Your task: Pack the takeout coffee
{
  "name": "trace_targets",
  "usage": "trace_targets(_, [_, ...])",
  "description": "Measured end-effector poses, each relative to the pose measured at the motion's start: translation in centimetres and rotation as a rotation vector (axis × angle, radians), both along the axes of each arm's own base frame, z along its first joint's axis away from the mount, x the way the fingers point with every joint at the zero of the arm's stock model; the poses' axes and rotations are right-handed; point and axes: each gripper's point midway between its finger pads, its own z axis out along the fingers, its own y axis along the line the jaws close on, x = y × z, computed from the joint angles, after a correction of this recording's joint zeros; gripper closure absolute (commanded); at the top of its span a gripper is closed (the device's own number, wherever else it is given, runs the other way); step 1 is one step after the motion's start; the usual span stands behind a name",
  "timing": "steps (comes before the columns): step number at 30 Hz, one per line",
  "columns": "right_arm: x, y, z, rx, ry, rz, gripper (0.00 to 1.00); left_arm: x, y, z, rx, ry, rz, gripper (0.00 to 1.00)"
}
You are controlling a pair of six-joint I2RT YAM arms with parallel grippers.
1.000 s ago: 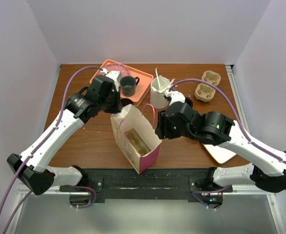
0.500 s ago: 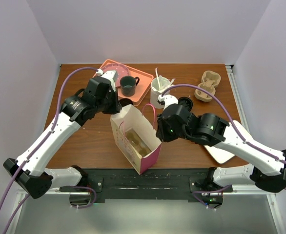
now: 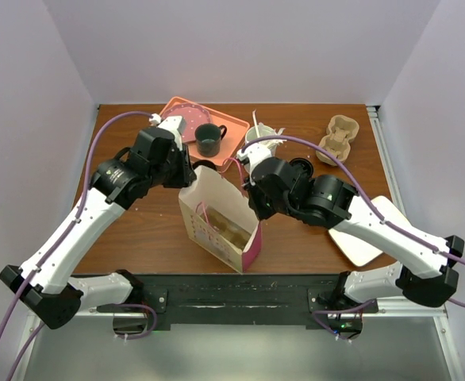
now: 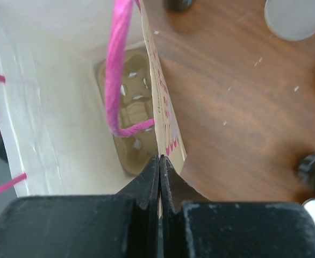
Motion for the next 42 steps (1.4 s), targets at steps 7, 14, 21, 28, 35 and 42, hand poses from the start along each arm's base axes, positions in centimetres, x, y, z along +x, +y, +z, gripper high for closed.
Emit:
trace_targets(7, [3.3, -0.6, -0.1, -0.081, -0.073, 0.057, 1.00, 0.1, 0.8, 0.9, 0.059, -0.037, -0.038, 0.43])
trace_targets(14, [4.7, 0.0, -0.1, -0.099, -0.109, 0.147, 1.00, 1.3, 0.7, 0.2, 0.132, -0.039, -0.068, 0.42])
trace_targets(21, [4.8, 0.7, 0.3, -0.107, -0.140, 0.235, 1.00, 3.1, 1.2, -1.6, 0.231, -0.012, -0.065, 0.41])
trace_targets(28, [5.3, 0.8, 0.5, -0.111, -0.163, 0.273, 1.00, 4.5, 1.5, -0.5, 0.255, -0.034, -0.056, 0.50])
trace_targets(35, [6.5, -0.2, 0.4, -0.118, -0.167, 0.263, 1.00, 3.7, 1.4, -0.7, 0.247, -0.001, -0.090, 0.50])
trace_targets(42, [6.5, 0.1, 0.5, -0.106, -0.169, 0.297, 1.00, 3.6, 1.9, -1.0, 0.256, 0.006, -0.090, 0.50])
